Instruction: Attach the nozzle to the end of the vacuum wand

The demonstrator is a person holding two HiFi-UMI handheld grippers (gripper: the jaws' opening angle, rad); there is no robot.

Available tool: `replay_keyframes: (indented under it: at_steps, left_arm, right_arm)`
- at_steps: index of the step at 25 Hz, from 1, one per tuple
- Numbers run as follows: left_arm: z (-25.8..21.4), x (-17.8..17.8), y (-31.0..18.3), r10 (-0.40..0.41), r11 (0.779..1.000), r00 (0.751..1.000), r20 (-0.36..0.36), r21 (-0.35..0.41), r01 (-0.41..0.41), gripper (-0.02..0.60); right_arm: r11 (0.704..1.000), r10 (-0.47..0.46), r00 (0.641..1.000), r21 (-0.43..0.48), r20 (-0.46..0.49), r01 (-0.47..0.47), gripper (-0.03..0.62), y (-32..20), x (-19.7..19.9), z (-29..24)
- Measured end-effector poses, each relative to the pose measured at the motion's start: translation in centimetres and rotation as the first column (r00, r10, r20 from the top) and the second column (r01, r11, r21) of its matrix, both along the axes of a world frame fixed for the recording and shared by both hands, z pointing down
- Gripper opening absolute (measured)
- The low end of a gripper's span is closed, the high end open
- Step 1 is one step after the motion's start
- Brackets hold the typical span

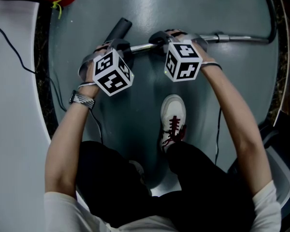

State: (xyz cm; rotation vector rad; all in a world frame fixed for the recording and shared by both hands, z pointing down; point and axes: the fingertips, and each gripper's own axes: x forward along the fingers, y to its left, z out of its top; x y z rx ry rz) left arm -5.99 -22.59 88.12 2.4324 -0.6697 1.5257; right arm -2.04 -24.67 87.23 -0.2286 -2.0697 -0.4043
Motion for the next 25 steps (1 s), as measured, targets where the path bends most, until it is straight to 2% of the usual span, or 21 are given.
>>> replay_keyframes:
  at_steps: [6, 14, 16, 21, 25]
  left_arm:
    - [-0.4, 0.2, -0.1, 0.069, 0.996, 0.996, 0.053, 0.059, -0.072, 0.173]
    - [-0.4, 1.0, 0.1, 0.177, 0.975, 0.979, 0.101, 0.116, -0.189, 0.17]
    - [-0.3, 1.1, 0.2, 0.175, 0.976, 0.98, 0.099, 0.111, -0.185, 0.172]
    - [-0.3, 0.9, -0.2, 0.1, 0.992, 0.994, 0.054, 0.077, -0.104, 0.17]
    - [-0.2, 1.1, -0.2, 0.09, 0.994, 0.995, 0.045, 0.063, -0.093, 0.17]
  right_arm:
    - [1.0, 0.003, 1.0, 0.007, -0.001, -0.003, 0.149, -0.2, 0.0, -0.2]
    - [1.0, 0.005, 1.0, 0.006, -0.009, -0.005, 0.149, 0.0, 0.3, 0.0]
    - [1.0, 0.009, 1.0, 0.006, -0.005, -0.009, 0.149, 0.0, 0.3, 0.0]
    - [1.0, 0.012, 1.0, 0.008, 0.001, -0.012, 0.149, -0.1, 0.1, -0.1]
    - [1.0, 0.014, 1.0, 0.009, 0.003, -0.014, 0.149, 0.0, 0.1, 0.0]
